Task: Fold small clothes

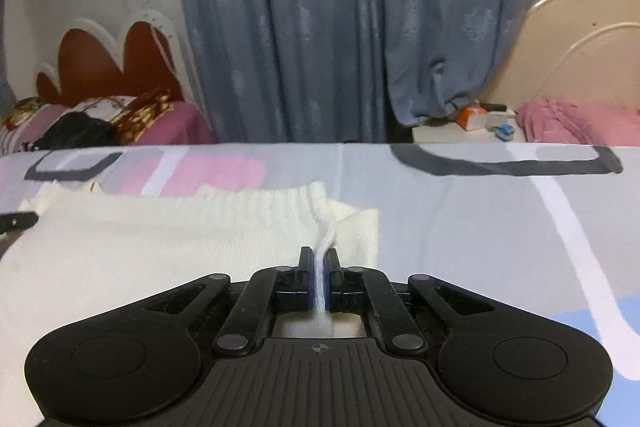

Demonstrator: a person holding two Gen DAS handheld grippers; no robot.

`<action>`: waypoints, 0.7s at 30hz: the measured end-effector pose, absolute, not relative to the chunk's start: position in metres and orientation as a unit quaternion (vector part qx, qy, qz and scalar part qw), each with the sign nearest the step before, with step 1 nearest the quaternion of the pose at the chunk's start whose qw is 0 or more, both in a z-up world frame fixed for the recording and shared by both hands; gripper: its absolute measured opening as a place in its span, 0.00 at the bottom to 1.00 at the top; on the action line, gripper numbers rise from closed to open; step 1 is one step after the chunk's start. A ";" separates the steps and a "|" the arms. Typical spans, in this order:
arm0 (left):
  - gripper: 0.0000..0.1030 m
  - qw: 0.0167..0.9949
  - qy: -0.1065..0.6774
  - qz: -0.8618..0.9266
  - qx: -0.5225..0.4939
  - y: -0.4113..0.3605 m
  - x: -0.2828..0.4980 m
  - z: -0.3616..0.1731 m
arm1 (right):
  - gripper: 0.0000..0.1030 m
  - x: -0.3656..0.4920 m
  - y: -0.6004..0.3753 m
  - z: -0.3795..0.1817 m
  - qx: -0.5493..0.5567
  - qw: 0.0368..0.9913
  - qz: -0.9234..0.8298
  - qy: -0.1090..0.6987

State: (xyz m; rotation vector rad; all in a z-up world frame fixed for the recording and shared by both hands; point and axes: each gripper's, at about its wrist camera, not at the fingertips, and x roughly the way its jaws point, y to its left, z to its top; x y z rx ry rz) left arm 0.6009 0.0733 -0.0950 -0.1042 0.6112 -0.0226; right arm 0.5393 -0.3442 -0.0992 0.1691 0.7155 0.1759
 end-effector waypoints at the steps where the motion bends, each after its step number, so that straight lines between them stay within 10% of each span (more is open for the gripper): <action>1: 0.57 0.962 0.269 -0.008 -0.048 0.070 0.588 -0.085 | 0.34 0.532 -0.345 -0.093 0.090 0.935 0.085 0.332; 11: 0.71 0.945 0.299 -0.130 0.024 -0.016 0.579 -0.105 | 0.36 0.519 -0.219 -0.097 -0.012 0.915 0.225 0.336; 21: 0.67 0.956 0.277 -0.093 0.027 0.026 0.551 -0.099 | 0.36 0.528 -0.300 -0.095 0.044 0.933 0.080 0.348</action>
